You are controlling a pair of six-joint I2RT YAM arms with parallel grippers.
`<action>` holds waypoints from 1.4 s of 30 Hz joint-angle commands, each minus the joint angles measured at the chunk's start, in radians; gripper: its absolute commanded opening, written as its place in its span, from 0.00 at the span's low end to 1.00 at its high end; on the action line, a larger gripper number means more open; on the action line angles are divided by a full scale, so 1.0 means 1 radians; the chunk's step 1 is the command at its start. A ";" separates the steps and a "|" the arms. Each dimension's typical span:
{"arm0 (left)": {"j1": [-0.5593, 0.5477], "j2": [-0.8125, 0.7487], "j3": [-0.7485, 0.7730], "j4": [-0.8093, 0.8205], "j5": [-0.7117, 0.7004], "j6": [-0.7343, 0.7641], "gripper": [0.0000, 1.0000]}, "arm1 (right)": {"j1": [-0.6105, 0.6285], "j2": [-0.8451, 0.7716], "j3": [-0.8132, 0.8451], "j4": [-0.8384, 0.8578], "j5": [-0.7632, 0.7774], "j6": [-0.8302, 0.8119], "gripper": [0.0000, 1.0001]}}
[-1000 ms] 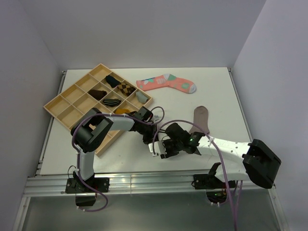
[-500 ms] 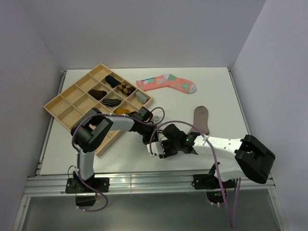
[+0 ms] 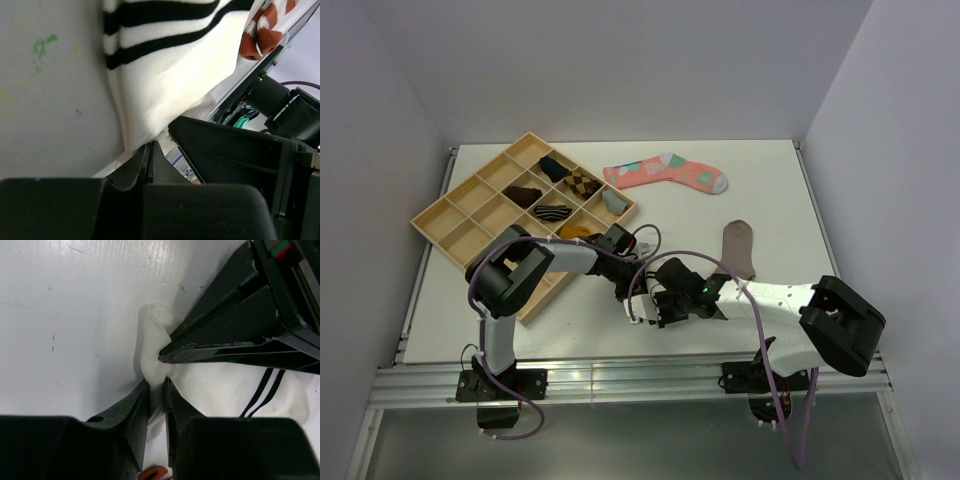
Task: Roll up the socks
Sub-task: Roll the sock at the center of the board.
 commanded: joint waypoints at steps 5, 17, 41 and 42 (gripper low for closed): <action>0.000 -0.151 -0.104 0.110 -0.096 -0.091 0.09 | -0.047 0.020 0.074 -0.100 -0.077 0.035 0.13; -0.095 -0.419 -0.313 0.387 -0.534 -0.231 0.20 | -0.233 0.114 0.228 -0.388 -0.387 -0.048 0.11; -0.416 -0.381 -0.477 0.930 -0.872 0.227 0.37 | -0.474 0.623 0.581 -0.932 -0.621 -0.151 0.12; -0.416 -0.366 -0.471 0.933 -0.857 0.235 0.38 | -0.475 0.625 0.579 -0.924 -0.617 -0.139 0.12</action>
